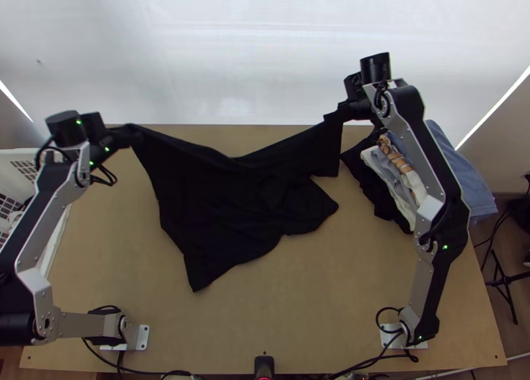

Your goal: Fold the t-shirt

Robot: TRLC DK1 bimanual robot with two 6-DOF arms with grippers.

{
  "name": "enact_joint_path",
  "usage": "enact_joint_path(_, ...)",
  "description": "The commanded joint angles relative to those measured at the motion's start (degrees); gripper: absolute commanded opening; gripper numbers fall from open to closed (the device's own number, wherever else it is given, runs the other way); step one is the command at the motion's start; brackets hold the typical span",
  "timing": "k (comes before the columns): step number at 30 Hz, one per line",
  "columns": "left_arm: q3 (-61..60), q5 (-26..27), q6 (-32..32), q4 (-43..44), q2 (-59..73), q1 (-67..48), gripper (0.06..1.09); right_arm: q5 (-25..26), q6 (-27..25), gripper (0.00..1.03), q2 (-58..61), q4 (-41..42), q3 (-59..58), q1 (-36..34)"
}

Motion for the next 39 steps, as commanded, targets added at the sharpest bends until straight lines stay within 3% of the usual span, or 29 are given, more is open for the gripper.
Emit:
enact_joint_path(1, 8.10, 0.33, -14.75, -5.98, -3.74, 1.72, 0.09, -2.68, 2.15, 0.03, -2.06, -1.85, 1.72, -1.55)
enact_joint_path(13, 19.97, 0.33, -21.17, -16.52, -4.27, 5.94, 0.09, -4.27, 7.42, 0.03, -9.45, -2.21, 6.12, -6.04)
enact_joint_path(19, 21.55, -0.64, -20.29, -17.84, -3.74, 6.20, 0.09, -4.09, 5.23, 0.03, -8.13, -3.26, 6.03, -7.00)
enact_joint_path(24, 25.86, -1.07, -19.50, -14.15, -6.11, 5.23, 0.09, -4.18, 2.50, 0.03, -13.40, 1.05, 5.24, -7.00)
enact_joint_path(32, 30.52, -8.28, -19.58, -6.06, -15.17, 4.62, 0.09, -4.18, 1.62, 0.03, -31.07, 8.87, 4.80, -5.33)
enact_joint_path(39, 21.29, -9.78, -15.45, 0.18, -29.14, 7.34, 0.09, -4.09, 0.92, 0.03, -48.91, 9.13, -0.30, -5.68)
